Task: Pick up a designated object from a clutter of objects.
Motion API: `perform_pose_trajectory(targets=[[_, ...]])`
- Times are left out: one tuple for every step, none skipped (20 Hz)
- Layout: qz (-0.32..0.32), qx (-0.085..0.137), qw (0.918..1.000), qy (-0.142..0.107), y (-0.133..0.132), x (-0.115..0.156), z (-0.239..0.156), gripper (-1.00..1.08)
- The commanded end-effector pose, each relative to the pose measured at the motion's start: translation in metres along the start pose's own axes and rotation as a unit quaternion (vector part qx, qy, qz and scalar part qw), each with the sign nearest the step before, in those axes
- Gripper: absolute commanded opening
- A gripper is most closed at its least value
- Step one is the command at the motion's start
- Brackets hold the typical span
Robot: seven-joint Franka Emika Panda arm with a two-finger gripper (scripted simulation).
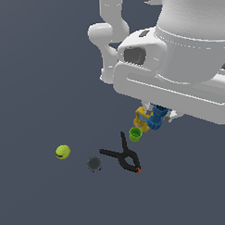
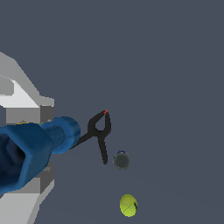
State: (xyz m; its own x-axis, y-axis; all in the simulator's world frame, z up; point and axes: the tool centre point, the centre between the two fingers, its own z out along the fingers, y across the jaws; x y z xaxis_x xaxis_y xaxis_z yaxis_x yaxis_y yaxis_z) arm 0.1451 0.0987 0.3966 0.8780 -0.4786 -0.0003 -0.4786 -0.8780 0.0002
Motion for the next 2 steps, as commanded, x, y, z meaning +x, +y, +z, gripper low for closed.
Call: perform_pose_trajectory(targets=[[0.0, 0.0, 1.0, 0.0, -0.0012, 0.0003, -0.0014, -1.0], [0.0, 0.0, 1.0, 0.0, -0.0013, 0.0004, -0.0015, -1.0]])
